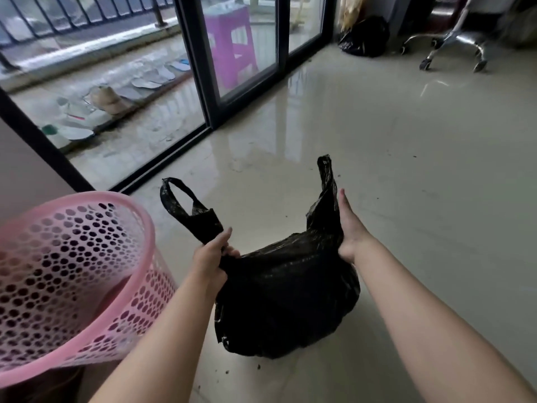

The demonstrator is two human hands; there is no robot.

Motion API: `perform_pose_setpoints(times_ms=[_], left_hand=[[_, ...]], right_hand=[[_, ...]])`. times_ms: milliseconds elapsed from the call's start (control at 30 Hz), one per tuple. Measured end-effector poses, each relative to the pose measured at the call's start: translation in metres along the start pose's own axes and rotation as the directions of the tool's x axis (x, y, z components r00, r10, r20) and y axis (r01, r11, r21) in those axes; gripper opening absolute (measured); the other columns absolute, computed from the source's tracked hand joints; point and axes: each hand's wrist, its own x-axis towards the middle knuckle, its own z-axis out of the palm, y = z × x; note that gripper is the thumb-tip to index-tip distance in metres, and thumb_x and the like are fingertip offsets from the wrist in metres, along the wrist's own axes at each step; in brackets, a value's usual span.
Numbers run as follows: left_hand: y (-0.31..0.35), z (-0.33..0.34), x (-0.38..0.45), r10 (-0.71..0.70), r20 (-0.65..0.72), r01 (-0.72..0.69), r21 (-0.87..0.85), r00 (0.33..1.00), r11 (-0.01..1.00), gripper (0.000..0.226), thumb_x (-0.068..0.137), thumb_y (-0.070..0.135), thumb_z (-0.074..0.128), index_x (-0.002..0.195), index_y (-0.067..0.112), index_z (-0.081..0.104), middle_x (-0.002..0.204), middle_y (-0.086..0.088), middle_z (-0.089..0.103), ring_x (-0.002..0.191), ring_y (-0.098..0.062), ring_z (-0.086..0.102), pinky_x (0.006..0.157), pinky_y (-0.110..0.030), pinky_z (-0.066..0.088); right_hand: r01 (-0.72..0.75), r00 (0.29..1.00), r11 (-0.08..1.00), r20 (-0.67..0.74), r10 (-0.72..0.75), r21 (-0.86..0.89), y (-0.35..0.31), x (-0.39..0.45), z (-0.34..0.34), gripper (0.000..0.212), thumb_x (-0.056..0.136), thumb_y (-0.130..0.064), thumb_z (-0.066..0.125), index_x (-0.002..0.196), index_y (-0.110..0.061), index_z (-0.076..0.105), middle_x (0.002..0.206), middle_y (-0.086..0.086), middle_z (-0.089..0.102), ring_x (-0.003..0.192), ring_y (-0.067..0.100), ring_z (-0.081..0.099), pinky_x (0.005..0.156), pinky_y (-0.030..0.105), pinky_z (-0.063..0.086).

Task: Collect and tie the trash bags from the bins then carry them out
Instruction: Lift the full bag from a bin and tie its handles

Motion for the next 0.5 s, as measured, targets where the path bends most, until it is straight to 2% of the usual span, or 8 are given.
perform_pose_setpoints(times_ms=[67,133,200,267,333,400,467,500], left_hand=[[0.000,-0.002,0.003,-0.053,-0.001,0.053,0.016,0.999,0.998,0.037,0.096,0.009,0.039,0.060,0.013,0.032,0.023,0.008,0.029,0.019,-0.003,0.028,0.027,-0.010,0.028],[0.000,-0.002,0.004,-0.072,0.053,0.073,-0.010,0.996,0.997,0.036,0.098,0.013,0.034,0.062,0.012,0.035,0.025,0.007,0.035,0.021,-0.003,0.032,0.029,-0.009,0.030],[0.000,-0.001,0.001,-0.071,0.116,0.077,-0.046,0.991,0.996,0.034,0.099,0.015,0.034,0.065,0.011,0.038,0.030,0.006,0.041,0.024,-0.004,0.038,0.035,-0.010,0.038],[0.000,-0.003,-0.002,-0.046,0.161,0.064,-0.110,0.986,0.992,0.033,0.099,0.016,0.033,0.066,0.011,0.039,0.031,0.007,0.042,0.026,-0.006,0.043,0.049,-0.018,0.044],[0.001,-0.008,-0.004,-0.016,0.163,0.054,-0.229,0.986,0.972,0.034,0.099,0.019,0.032,0.067,0.013,0.039,0.029,0.008,0.038,0.026,-0.005,0.042,0.057,-0.019,0.041],[0.002,-0.015,-0.004,-0.020,0.168,0.071,-0.304,0.986,0.950,0.036,0.100,0.023,0.030,0.065,0.014,0.037,0.027,0.008,0.032,0.023,-0.003,0.035,0.044,-0.013,0.039],[0.003,-0.019,-0.003,-0.054,0.175,0.101,-0.275,0.983,0.956,0.040,0.100,0.027,0.027,0.063,0.015,0.034,0.024,0.007,0.027,0.019,-0.002,0.027,0.029,-0.010,0.029],[0.002,-0.019,-0.002,-0.080,0.164,0.114,-0.203,0.983,0.973,0.041,0.100,0.028,0.026,0.062,0.015,0.033,0.023,0.007,0.026,0.018,-0.002,0.024,0.026,-0.009,0.024]], right_hand=[[-0.027,0.999,0.992,-0.041,0.023,-0.120,0.004,-0.006,-0.001,0.037,0.087,-0.044,0.052,0.076,-0.009,0.061,0.056,0.006,0.070,0.054,0.020,0.068,0.060,0.034,0.056],[-0.008,0.991,0.989,-0.131,-0.011,-0.147,0.006,-0.008,0.005,0.021,0.089,-0.018,0.055,0.072,-0.006,0.058,0.043,0.005,0.066,0.052,0.023,0.065,0.065,0.033,0.058],[0.082,0.975,0.997,-0.206,-0.080,0.001,0.005,-0.006,0.011,0.023,0.091,-0.017,0.052,0.072,-0.006,0.057,0.046,0.007,0.066,0.062,0.025,0.059,0.079,0.042,0.049],[0.175,0.973,0.953,-0.192,-0.129,0.247,0.002,-0.005,0.012,0.032,0.095,-0.029,0.041,0.077,-0.007,0.054,0.069,0.009,0.065,0.066,0.023,0.060,0.079,0.041,0.046],[0.225,0.971,0.859,-0.175,-0.161,0.460,0.001,-0.006,0.010,0.043,0.097,-0.035,0.029,0.076,-0.007,0.053,0.075,0.007,0.060,0.069,0.021,0.060,0.072,0.037,0.046],[0.248,0.963,0.770,-0.234,-0.131,0.588,0.000,-0.007,0.008,0.046,0.098,-0.032,0.027,0.062,-0.007,0.045,0.052,0.007,0.055,0.059,0.020,0.052,0.061,0.031,0.047],[0.254,0.944,0.774,-0.322,-0.068,0.580,-0.003,-0.009,0.010,0.044,0.097,-0.022,0.027,0.054,-0.013,0.028,0.027,0.002,0.035,0.031,0.015,0.039,0.038,0.015,0.041],[0.237,0.935,0.822,-0.352,-0.048,0.517,-0.005,-0.011,0.012,0.043,0.096,-0.021,0.028,0.054,-0.014,0.023,0.025,0.001,0.028,0.020,0.013,0.029,0.032,0.009,0.033]])
